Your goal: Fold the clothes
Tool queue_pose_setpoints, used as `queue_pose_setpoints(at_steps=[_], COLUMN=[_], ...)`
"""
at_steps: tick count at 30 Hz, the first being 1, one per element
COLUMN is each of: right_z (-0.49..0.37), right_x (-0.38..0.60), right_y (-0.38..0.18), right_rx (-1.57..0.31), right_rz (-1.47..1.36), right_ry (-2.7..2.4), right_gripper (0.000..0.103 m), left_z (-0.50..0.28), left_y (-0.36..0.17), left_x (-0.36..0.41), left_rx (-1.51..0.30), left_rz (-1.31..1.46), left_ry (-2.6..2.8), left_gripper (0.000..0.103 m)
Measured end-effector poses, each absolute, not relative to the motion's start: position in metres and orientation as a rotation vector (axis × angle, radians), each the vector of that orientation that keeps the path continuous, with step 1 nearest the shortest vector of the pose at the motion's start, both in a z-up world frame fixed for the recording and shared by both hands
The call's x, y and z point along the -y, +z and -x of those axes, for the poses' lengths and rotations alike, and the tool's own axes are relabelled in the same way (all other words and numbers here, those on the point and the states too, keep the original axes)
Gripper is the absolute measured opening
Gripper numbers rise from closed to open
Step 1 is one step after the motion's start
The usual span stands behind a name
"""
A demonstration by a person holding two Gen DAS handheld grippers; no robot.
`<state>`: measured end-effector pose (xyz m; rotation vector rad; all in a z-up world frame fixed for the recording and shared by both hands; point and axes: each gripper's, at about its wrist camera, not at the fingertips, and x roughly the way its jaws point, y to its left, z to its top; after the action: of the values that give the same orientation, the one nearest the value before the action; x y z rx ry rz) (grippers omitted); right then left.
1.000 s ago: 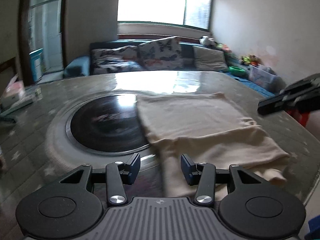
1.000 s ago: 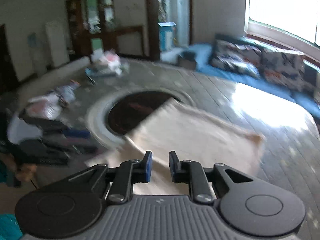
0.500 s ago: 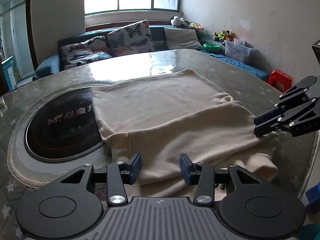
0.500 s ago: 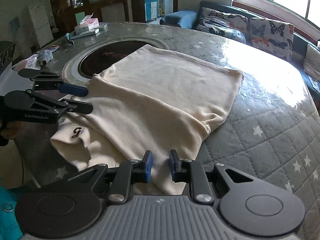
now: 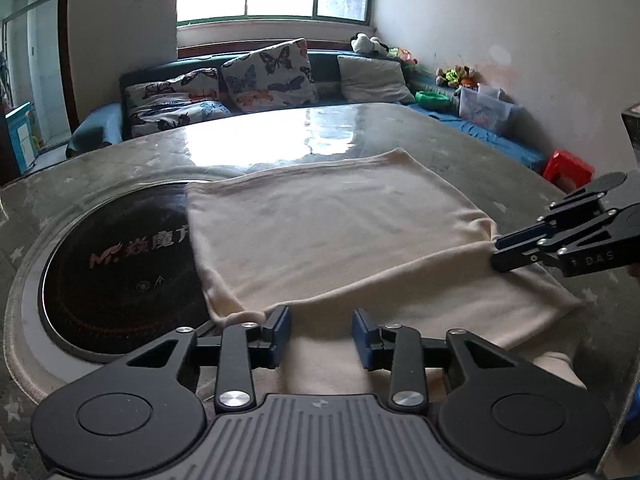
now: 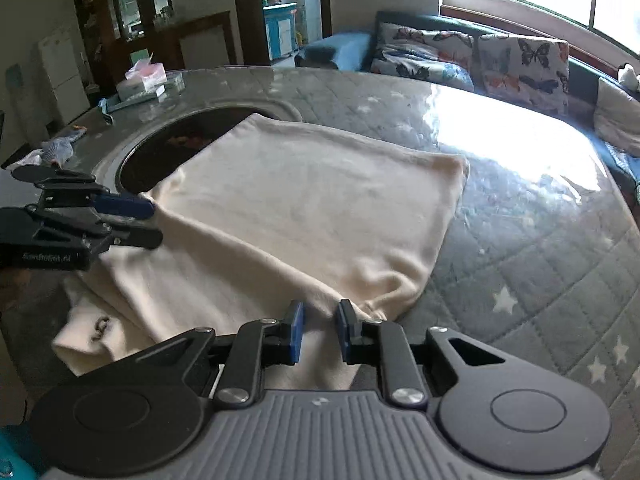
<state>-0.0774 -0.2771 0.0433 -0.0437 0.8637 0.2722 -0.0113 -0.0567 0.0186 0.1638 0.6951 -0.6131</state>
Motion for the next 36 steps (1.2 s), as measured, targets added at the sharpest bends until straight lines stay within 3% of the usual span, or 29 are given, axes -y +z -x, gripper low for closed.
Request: queue_pose_setpoints(at_steps=[18,36], right_z=[0.102,0.125], right_x=[0.22,0.256], right_y=[0.049,0.05], right_rx=[-0.85,-0.859], right_rz=[0.198,0.158], right_ry=[0.472,0.372], right_gripper=[0.018,0.019], left_z=[0.05,0.075], left_y=[0.018,0.019], left_x=[0.052,0.034], left_rx=[-0.635,-0.635], left_rz=[-0.287,-0.314], left_ry=[-0.647,-0.605], left_gripper=[0.038,0.042])
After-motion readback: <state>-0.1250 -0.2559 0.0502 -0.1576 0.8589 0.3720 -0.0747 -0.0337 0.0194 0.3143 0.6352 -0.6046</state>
